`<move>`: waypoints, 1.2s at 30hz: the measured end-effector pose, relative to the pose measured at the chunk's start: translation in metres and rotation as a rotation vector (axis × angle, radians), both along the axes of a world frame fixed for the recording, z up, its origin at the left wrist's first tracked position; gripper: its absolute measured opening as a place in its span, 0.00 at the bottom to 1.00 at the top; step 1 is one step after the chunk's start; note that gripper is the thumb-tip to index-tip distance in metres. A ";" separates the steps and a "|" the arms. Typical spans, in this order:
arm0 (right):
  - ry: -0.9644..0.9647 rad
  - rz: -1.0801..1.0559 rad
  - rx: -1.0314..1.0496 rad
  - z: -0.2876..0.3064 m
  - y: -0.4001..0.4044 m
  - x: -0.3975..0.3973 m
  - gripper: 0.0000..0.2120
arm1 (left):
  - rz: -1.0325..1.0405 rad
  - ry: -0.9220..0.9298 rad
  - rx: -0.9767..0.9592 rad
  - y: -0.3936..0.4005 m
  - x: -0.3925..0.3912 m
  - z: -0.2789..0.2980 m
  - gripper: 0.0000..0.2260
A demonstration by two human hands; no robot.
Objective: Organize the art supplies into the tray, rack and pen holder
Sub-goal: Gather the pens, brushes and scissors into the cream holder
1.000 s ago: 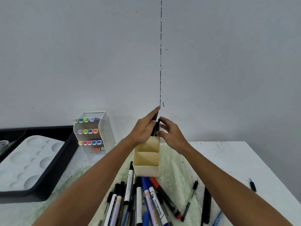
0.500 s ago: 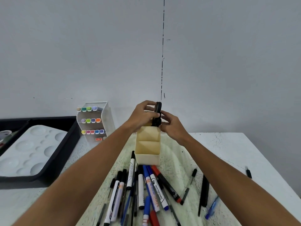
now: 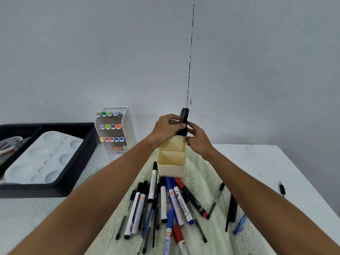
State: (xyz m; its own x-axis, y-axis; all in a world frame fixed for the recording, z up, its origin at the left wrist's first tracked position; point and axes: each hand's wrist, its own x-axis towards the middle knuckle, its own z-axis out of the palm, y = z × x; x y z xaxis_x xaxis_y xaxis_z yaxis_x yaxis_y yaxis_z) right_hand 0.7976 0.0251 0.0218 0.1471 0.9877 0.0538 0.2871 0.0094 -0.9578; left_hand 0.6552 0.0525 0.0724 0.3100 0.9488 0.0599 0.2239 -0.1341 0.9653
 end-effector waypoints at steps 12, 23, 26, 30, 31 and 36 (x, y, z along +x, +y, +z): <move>-0.561 0.052 0.402 -0.069 -0.151 -0.053 0.13 | -0.128 0.616 0.523 -0.126 -0.108 -0.119 0.19; -0.928 0.240 0.337 -0.098 -0.166 -0.050 0.20 | -0.083 0.810 0.587 -0.138 -0.179 -0.158 0.25; -0.832 0.186 0.334 -0.094 -0.160 -0.048 0.18 | -0.046 0.783 0.555 -0.140 -0.186 -0.159 0.26; -0.763 0.071 0.346 -0.082 -0.150 -0.069 0.13 | 0.055 0.683 0.543 -0.141 -0.179 -0.156 0.29; -0.796 0.048 0.344 -0.079 -0.148 -0.077 0.12 | 0.059 0.675 0.565 -0.140 -0.178 -0.155 0.27; -1.076 -0.042 0.157 -0.078 -0.137 -0.110 0.15 | -0.106 0.695 0.579 -0.144 -0.179 -0.161 0.25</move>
State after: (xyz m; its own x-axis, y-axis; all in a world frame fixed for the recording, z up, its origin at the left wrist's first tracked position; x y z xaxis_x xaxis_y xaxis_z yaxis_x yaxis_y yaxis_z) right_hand 0.6877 -0.1115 -0.0558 -0.0193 0.9537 0.3001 0.9778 0.0807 -0.1935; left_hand 0.4758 -0.0914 -0.0886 0.5378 0.7934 0.2850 0.6896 -0.6085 0.3927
